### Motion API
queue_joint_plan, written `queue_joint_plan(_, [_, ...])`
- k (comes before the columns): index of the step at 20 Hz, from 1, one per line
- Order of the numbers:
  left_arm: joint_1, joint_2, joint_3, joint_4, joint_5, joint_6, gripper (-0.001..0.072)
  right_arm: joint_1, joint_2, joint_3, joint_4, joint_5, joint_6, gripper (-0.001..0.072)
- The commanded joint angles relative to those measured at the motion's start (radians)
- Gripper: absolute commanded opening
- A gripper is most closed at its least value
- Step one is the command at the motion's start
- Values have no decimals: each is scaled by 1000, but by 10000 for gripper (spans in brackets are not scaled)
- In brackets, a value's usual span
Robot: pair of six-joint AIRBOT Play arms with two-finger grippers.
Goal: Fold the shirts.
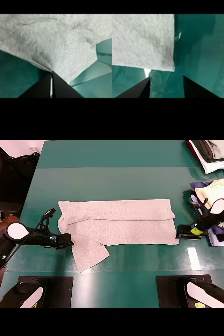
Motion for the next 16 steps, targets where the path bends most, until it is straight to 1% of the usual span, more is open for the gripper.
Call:
queue_joint_plan(1, [1,1,4,0,-4,7,26,-10,14,-88,2,-60,0,452])
queue_joint_plan(4, [1,1,4,0,-4,7,26,-10,14,-113,73,-118,0,451])
queue_joint_plan(7, [1,1,4,0,-3,8,26,-10,14,-115,72,-149,0,443])
queue_joint_plan(8, [1,1,4,0,-4,8,25,-10,14,-115,72,-151,0,366])
queue_joint_plan(9, [1,1,4,0,-4,8,26,-10,14,-115,72,-152,0,235])
queue_joint_plan(10, [1,1,4,0,-4,8,26,-10,14,-115,72,-153,0,153])
queue_joint_plan(12, [1,1,4,0,-5,8,25,-10,14,-115,72,-152,-3,14])
queue_joint_plan(14, [1,1,4,0,-11,24,25,-10,16,-115,71,-137,-3,12])
queue_joint_plan(16, [1,5,12,0,-61,40,25,-13,44,-109,52,-83,-11,12])
